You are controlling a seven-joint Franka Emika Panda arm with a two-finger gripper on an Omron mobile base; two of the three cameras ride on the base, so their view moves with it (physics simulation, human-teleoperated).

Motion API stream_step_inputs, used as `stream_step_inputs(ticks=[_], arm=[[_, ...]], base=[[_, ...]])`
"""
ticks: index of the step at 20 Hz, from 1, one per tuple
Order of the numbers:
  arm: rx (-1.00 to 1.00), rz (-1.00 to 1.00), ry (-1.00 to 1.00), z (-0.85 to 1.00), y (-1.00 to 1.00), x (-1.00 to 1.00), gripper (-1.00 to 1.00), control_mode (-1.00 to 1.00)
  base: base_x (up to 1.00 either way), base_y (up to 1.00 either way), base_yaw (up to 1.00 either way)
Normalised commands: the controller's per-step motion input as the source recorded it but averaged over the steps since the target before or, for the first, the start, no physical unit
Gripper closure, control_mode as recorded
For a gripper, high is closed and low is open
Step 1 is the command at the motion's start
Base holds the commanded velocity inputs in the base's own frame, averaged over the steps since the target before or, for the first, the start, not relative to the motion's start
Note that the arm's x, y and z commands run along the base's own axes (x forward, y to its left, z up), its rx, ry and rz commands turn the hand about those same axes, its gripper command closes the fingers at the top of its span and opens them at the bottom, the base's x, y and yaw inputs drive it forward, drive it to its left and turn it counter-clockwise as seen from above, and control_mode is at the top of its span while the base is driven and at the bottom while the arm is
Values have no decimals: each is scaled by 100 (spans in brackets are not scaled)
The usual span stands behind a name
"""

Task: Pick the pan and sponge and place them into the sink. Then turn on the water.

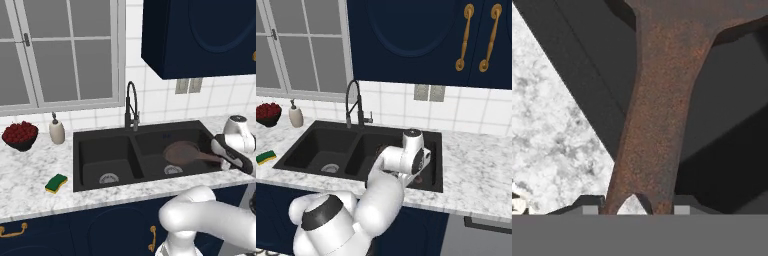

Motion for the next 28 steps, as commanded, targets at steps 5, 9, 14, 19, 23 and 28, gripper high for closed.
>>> stream_step_inputs(ticks=[5,9,14,19,23,28], arm=[[2,0,17,17,0,74,100,-100],[12,10,8,-3,0,61,100,-100],[23,23,0,-29,0,43,100,-100],[15,15,0,-48,0,33,100,-100],[4,1,0,-48,8,24,100,-100],[0,-2,1,-42,26,31,100,-100]], base=[[0,0,0],[0,0,0],[0,0,0],[0,0,0],[0,0,0],[0,0,0]])
